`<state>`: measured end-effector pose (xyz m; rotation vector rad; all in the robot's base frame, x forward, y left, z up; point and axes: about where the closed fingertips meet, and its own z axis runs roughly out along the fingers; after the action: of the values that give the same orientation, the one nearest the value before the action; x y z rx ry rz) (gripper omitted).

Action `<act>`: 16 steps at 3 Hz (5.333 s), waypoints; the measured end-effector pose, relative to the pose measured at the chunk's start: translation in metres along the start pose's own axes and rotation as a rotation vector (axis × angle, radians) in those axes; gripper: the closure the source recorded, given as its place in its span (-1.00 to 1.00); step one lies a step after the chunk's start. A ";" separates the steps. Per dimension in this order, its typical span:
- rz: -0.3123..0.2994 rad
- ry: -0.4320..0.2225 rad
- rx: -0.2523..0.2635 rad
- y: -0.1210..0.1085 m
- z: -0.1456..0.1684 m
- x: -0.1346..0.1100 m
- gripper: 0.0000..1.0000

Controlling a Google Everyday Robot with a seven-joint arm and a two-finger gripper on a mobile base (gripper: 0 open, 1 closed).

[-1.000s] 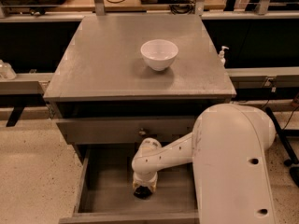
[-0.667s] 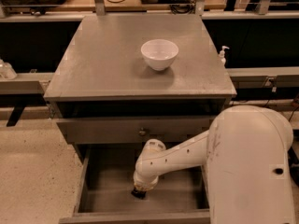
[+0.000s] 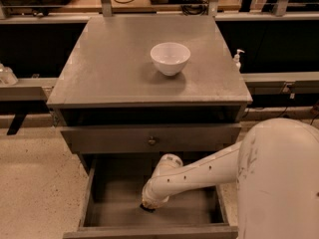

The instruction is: Pick rxbar chocolate from middle drawer and place on counter

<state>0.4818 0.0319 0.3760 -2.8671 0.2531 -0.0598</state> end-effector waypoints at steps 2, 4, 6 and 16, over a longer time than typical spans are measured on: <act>0.035 0.024 -0.083 -0.006 -0.018 0.017 0.21; 0.074 0.050 -0.150 0.001 -0.014 0.030 -0.73; 0.103 0.061 -0.220 0.008 0.007 0.034 -1.00; 0.185 0.064 -0.024 0.009 -0.008 0.025 1.00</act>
Offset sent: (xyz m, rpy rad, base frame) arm 0.0342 -0.0038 0.0320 -0.1422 -0.0051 -0.0653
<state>0.5047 0.0171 0.3816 -2.8539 0.5340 -0.1138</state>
